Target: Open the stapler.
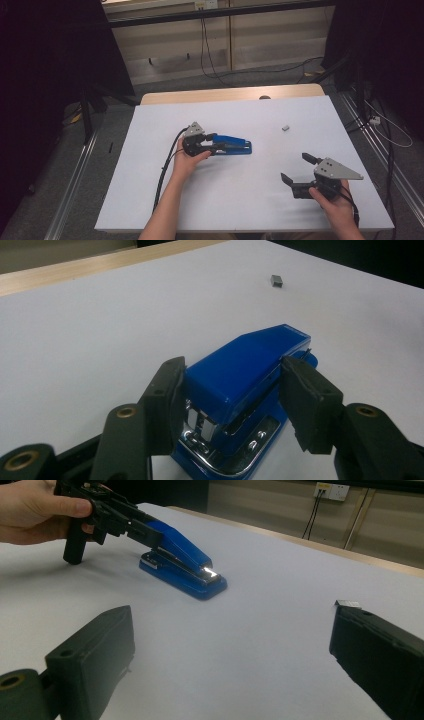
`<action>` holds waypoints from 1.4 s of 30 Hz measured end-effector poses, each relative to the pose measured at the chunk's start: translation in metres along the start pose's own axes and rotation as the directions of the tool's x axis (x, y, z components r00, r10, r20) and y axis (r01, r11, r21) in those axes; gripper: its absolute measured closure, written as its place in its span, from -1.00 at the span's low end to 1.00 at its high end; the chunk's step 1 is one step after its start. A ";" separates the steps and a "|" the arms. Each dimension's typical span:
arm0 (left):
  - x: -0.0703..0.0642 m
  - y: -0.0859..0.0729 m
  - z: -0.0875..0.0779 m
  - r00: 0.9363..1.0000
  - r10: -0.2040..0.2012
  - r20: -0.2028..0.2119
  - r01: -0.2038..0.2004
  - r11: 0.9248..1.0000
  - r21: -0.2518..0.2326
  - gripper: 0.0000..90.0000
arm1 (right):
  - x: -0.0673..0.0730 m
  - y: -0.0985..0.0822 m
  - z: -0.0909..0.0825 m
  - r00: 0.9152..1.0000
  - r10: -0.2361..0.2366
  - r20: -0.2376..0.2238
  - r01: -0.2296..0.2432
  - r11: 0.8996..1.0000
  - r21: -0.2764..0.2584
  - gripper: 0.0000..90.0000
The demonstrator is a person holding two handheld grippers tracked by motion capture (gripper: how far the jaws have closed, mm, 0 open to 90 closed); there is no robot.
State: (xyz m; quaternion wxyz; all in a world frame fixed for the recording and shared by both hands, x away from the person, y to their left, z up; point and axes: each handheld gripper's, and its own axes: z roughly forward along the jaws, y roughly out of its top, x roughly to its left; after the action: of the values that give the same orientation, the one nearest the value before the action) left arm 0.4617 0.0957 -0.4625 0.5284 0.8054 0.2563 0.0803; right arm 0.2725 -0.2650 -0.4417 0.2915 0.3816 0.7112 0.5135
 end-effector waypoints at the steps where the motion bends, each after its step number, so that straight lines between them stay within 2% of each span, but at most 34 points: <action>1: 0.000 0.000 0.000 1.000 0.004 -0.002 -0.004 1.000 0.001 0.02 | 0.000 0.000 0.000 1.000 -0.003 -0.001 0.003 1.000 0.003 -0.91; 3: -0.002 0.004 -0.002 1.000 -0.028 -0.003 0.028 1.000 -0.012 0.03 | -0.002 0.000 0.001 1.000 -0.002 -0.002 0.002 1.000 0.004 -0.91; 8: -0.004 0.011 -0.004 1.000 -0.027 -0.001 0.027 0.999 -0.025 0.09 | -0.002 0.001 0.002 1.000 0.002 -0.002 -0.002 1.000 0.006 -0.91; 12: -0.007 0.019 -0.005 1.000 -0.015 -0.008 0.015 1.000 -0.006 0.10 | -0.001 0.004 0.005 1.000 0.002 -0.003 -0.002 1.000 0.009 -0.91; 18: -0.005 0.020 -0.005 0.999 -0.049 0.005 0.049 0.999 -0.015 0.12 | 0.000 0.012 0.015 1.000 -0.001 0.005 0.001 1.000 0.024 -0.89; 20: -0.005 0.020 -0.005 0.999 -0.048 0.007 0.048 0.999 -0.011 0.12 | -0.001 0.014 0.020 1.000 -0.009 0.011 0.009 1.000 0.029 -0.88; 24: -0.005 0.022 -0.006 0.998 -0.059 0.003 0.059 0.998 0.004 0.12 | -0.001 0.020 0.034 1.000 0.012 0.008 -0.012 0.999 0.033 -0.88; 25: -0.005 0.022 -0.006 0.998 -0.059 0.003 0.059 0.998 0.000 0.12 | -0.001 0.024 0.041 1.000 0.020 0.005 -0.020 0.999 0.029 -0.88; 26: -0.006 0.022 -0.006 0.998 -0.057 0.002 0.057 0.998 0.001 0.12 | -0.001 0.024 0.041 1.000 0.020 0.005 -0.020 0.999 0.029 -0.88; 27: -0.005 0.023 -0.006 0.998 -0.065 0.009 0.065 0.998 -0.003 0.13 | 0.001 0.029 0.049 1.000 0.022 -0.003 -0.022 0.999 0.027 -0.88; 31: -0.005 0.025 -0.007 0.998 -0.059 0.012 0.059 0.998 0.003 0.14 | 0.006 0.032 0.062 1.000 0.018 -0.018 -0.018 0.999 0.029 -0.88; 33: -0.005 0.025 -0.006 0.998 -0.065 0.009 0.065 0.998 0.002 0.14 | 0.008 0.030 0.077 1.000 0.004 -0.026 -0.003 0.998 0.061 -0.88; 35: -0.005 0.025 -0.006 0.998 -0.064 0.010 0.064 0.998 0.001 0.14 | 0.008 0.030 0.086 0.999 0.020 -0.032 -0.018 0.997 0.071 -0.88; 38: -0.006 0.026 -0.007 0.998 -0.060 0.007 0.060 0.998 0.007 0.15 | 0.010 0.033 0.096 1.000 0.012 -0.028 -0.009 0.997 0.074 -0.92; 42: -0.007 0.028 -0.007 0.998 -0.063 0.004 0.063 0.998 0.009 0.15 | 0.016 0.039 0.105 0.999 0.023 -0.035 -0.021 0.998 0.067 -0.93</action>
State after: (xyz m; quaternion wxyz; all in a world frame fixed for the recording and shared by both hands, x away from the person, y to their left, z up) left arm 0.4620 0.0890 -0.4333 0.5278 0.7992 0.2810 0.0608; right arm 0.3578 -0.1911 -0.4371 0.2601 0.3897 0.7288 0.4993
